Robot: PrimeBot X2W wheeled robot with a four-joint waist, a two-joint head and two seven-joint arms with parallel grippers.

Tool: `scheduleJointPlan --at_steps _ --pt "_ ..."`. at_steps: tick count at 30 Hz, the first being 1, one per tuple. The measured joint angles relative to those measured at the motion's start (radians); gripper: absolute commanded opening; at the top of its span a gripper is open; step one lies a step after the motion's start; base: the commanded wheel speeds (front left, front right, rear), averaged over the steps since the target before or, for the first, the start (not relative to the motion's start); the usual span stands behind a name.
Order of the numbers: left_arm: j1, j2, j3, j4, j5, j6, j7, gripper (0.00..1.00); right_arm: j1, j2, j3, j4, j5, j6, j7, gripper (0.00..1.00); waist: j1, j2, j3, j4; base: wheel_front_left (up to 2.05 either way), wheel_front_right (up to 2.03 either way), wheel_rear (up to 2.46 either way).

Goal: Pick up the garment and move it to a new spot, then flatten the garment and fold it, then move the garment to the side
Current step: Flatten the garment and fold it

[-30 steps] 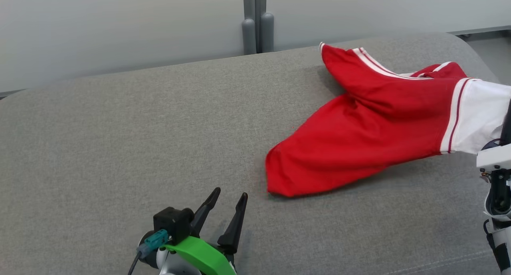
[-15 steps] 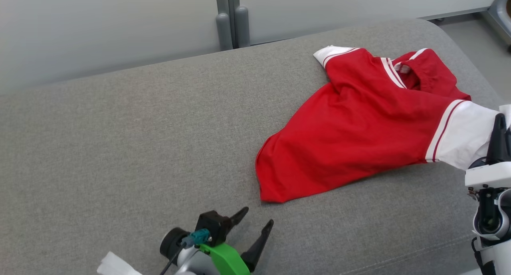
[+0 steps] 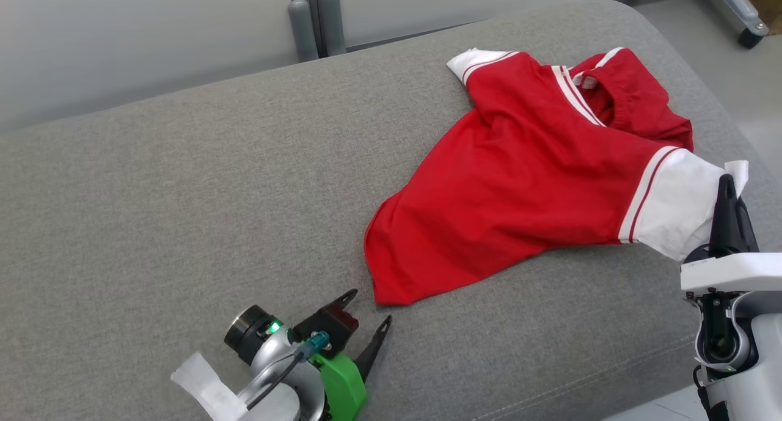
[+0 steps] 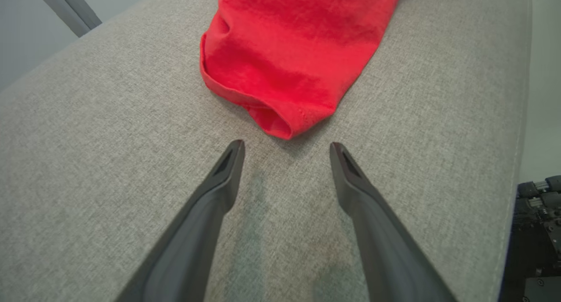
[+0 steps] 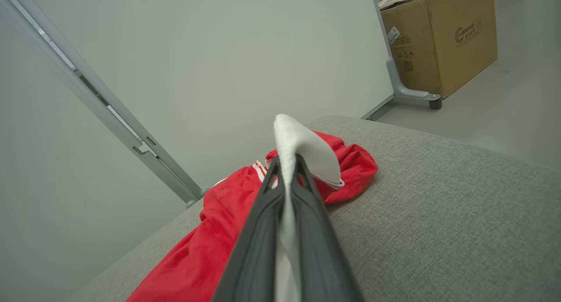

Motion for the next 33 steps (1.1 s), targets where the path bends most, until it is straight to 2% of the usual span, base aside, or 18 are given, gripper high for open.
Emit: scheduleJointPlan --at_steps 6,18,22,23,26,28,30,31,33 --pt "0.001 -0.082 0.087 0.033 -0.166 0.000 -0.008 1.00 -0.004 0.012 -0.026 -0.006 -0.016 0.009 0.000 0.00 0.0000 0.0000 0.028 -0.026 0.00 0.00 0.00" --pt "-0.012 -0.079 0.108 0.105 -0.225 -0.004 -0.002 1.00 -0.004 0.031 -0.063 -0.005 -0.055 0.035 0.000 0.00 0.0000 0.0000 0.047 -0.036 0.00 0.00 0.00" --pt "-0.029 -0.080 0.105 0.109 -0.241 -0.008 -0.015 0.94 -0.005 0.036 -0.067 -0.002 -0.064 0.044 0.000 0.00 0.0000 0.0000 0.048 -0.035 0.00 0.00 0.00" --pt "-0.034 -0.080 0.104 0.110 -0.245 -0.008 -0.022 0.88 -0.005 0.038 -0.068 -0.001 -0.067 0.044 0.000 0.00 0.0000 0.0000 0.049 -0.035 0.00 0.00 0.00" --pt "-0.039 -0.080 0.097 0.119 -0.265 -0.017 -0.022 0.47 -0.005 0.043 -0.071 0.001 -0.074 0.046 0.000 0.00 0.0000 0.0000 0.050 -0.035 0.00 0.00 0.00" --pt "-0.039 -0.080 0.082 0.123 -0.268 -0.021 -0.023 0.31 -0.005 0.047 -0.073 0.003 -0.078 0.053 0.000 0.00 0.0000 0.0000 0.050 -0.036 0.00 0.00 0.00" --pt "-0.040 -0.080 0.069 0.119 -0.284 -0.026 -0.023 0.07 -0.006 0.051 -0.076 0.006 -0.079 0.055 0.000 0.00 0.0000 0.0000 0.051 -0.036 0.00 0.00 0.00" --pt "-0.040 -0.080 0.062 0.115 -0.291 -0.031 -0.031 0.00 -0.006 0.052 -0.077 0.008 -0.081 0.055 0.000 0.00 0.0000 0.0000 0.051 -0.036 0.00 0.00 0.00" --pt "-0.040 -0.079 0.044 0.102 -0.306 -0.037 -0.035 0.00 -0.008 0.055 -0.079 0.011 -0.087 0.056 0.000 0.00 0.0000 0.0000 0.051 -0.037 0.00 0.00 0.00"
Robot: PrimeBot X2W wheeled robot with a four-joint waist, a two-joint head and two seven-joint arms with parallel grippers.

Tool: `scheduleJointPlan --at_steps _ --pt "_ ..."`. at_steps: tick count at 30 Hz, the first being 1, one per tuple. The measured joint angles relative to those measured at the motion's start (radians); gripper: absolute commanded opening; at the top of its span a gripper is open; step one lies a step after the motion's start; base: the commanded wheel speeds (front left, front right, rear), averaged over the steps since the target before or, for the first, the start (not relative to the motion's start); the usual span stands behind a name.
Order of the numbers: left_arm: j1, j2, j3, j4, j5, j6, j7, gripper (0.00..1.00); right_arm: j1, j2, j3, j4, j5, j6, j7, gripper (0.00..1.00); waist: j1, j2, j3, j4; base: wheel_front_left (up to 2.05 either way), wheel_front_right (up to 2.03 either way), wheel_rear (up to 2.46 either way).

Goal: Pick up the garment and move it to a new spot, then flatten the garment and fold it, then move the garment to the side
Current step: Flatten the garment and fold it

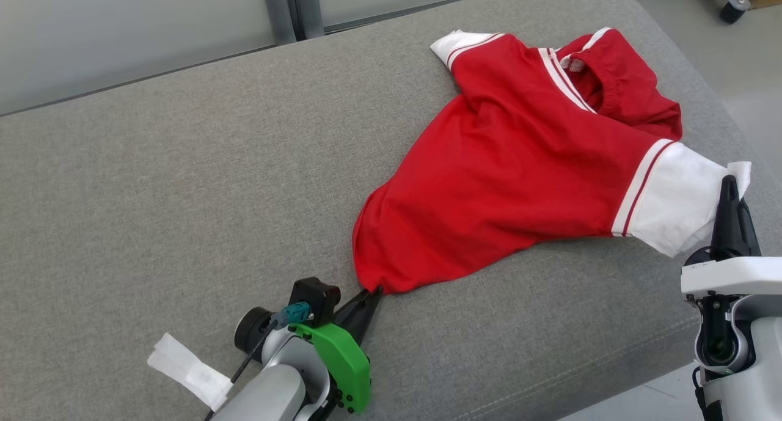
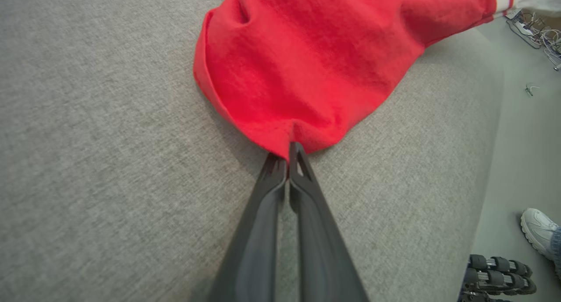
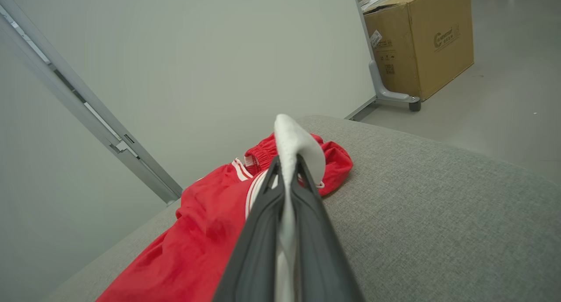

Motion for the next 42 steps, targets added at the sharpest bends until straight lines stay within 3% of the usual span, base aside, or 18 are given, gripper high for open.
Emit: scheduleJointPlan --at_steps 9,20,25,33,36,42 --pt "-0.032 0.000 0.014 -0.098 -0.109 -0.012 -0.057 0.00 -0.016 0.004 -0.037 -0.007 -0.009 0.012 0.000 0.00 0.0000 0.0000 -0.003 0.002 0.00 0.00 0.00" --pt "-0.093 -0.003 0.240 -0.233 -0.171 0.021 -0.071 0.00 -0.103 0.003 -0.014 -0.105 -0.033 0.041 0.000 0.00 0.0000 0.0000 -0.042 0.044 0.00 0.00 0.00" --pt "-0.112 -0.004 0.388 -0.356 -0.138 0.030 -0.071 0.00 -0.167 -0.006 0.024 -0.188 -0.026 0.045 0.000 0.00 0.0000 0.0000 -0.074 0.065 0.00 0.00 0.00" --pt "-0.117 0.004 0.523 -0.572 -0.073 0.029 -0.071 0.00 -0.235 -0.032 0.043 -0.350 0.040 0.049 -0.001 0.00 0.0000 0.0000 -0.133 0.095 0.00 0.00 0.00" --pt "-0.117 0.020 0.554 -0.654 -0.064 0.029 -0.074 0.00 -0.243 -0.034 0.060 -0.422 0.092 0.049 -0.002 0.00 0.0000 0.0000 -0.157 0.110 0.00 0.00 0.00" --pt "-0.111 0.117 0.557 -0.739 -0.027 0.032 -0.075 0.00 -0.239 -0.029 0.093 -0.504 0.208 0.049 0.001 0.00 0.0000 0.0000 -0.190 0.142 0.00 0.00 0.00"
